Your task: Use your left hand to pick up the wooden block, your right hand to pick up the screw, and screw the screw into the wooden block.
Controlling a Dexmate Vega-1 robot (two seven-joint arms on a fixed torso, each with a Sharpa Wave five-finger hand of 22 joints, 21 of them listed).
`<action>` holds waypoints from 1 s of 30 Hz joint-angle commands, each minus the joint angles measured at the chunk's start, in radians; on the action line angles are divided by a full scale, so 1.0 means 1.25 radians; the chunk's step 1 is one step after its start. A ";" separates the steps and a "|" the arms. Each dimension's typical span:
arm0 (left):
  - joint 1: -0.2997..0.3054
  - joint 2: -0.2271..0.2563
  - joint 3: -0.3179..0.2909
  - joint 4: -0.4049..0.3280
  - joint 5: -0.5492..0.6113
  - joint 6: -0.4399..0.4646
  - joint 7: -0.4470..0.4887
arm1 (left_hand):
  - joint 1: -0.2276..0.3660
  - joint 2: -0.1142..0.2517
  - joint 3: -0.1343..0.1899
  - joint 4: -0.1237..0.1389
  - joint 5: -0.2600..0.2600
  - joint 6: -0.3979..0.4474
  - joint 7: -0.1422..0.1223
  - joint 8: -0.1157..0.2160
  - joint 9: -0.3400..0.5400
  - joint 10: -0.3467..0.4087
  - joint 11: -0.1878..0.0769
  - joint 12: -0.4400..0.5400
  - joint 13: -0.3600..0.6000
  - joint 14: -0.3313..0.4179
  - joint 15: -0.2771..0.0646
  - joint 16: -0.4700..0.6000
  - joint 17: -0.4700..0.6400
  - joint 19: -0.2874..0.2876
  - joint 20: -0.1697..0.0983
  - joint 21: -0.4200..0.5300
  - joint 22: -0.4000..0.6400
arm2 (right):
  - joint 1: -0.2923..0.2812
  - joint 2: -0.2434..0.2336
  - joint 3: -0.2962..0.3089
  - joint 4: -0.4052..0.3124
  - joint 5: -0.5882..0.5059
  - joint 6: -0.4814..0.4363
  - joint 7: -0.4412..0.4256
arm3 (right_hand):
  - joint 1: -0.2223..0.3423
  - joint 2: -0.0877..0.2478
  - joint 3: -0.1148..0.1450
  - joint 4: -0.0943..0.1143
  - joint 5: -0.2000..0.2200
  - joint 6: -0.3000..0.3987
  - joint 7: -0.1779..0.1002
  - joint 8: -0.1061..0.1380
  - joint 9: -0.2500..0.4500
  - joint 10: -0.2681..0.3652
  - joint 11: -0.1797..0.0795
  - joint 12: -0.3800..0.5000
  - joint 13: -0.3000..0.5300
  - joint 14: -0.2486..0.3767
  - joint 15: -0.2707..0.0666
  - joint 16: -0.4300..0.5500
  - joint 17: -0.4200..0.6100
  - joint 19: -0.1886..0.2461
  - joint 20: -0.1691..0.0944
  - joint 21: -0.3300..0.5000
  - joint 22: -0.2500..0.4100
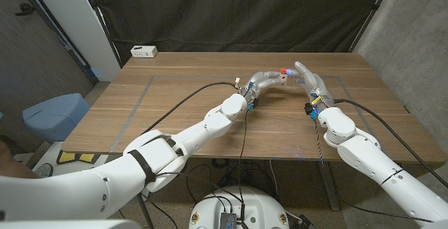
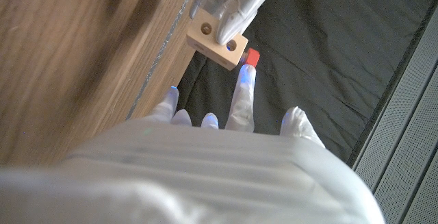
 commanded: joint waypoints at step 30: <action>0.014 0.011 0.004 -0.035 0.004 0.018 0.006 | -0.001 0.009 0.028 0.018 0.005 0.025 0.004 0.004 0.003 0.010 0.000 0.007 0.004 0.007 -0.041 0.002 0.001 0.002 -0.003 0.003 0.004 | -0.039 -0.023 0.030 -0.022 0.010 0.024 0.005 | 0.004 0.005 0.016 -0.006 0.002 0.034 0.005 0.000 0.005 0.037 0.011 0.004 0.002 0.018 -0.011 0.003 0.001 0.031 0.003 0.005 0.002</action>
